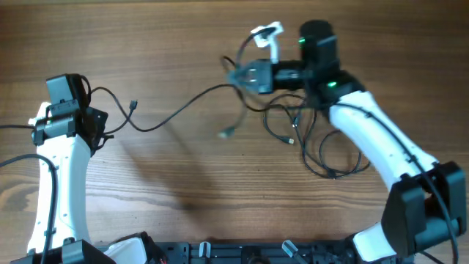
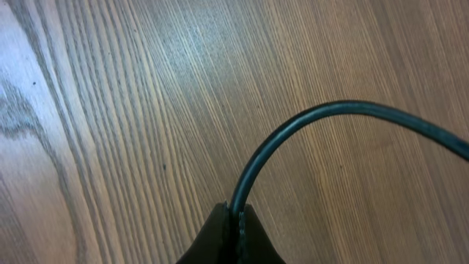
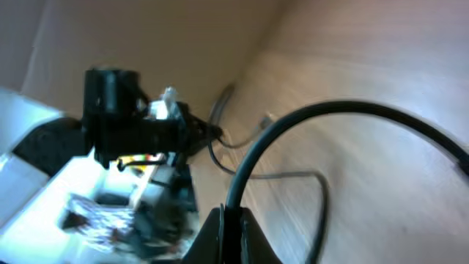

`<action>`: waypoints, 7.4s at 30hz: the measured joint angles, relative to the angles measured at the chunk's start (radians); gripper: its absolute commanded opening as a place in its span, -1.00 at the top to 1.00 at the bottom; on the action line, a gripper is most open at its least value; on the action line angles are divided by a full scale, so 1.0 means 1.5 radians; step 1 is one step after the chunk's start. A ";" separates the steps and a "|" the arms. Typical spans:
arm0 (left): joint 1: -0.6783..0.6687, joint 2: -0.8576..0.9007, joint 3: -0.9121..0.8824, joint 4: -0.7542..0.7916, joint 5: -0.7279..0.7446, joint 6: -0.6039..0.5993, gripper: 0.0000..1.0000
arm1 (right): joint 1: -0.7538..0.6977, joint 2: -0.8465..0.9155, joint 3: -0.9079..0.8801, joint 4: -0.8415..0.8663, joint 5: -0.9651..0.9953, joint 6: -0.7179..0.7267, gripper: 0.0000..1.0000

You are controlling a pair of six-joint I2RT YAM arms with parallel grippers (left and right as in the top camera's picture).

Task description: Untangle cables

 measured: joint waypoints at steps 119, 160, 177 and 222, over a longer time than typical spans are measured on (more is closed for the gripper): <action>0.228 0.010 -0.006 0.209 0.497 -0.017 0.92 | -0.056 0.005 -0.214 -0.176 0.377 -0.112 -0.99; 0.130 0.104 0.110 -0.058 0.304 0.213 -0.27 | 0.003 0.005 -0.175 -0.071 0.288 -0.041 -0.99; -0.188 0.291 0.070 0.078 0.139 0.207 -0.64 | 0.144 0.005 -0.173 -0.074 0.491 -0.027 -1.00; -0.782 0.259 0.079 0.088 0.239 0.208 -0.24 | -0.190 0.025 -0.187 -0.448 0.644 -0.089 -0.57</action>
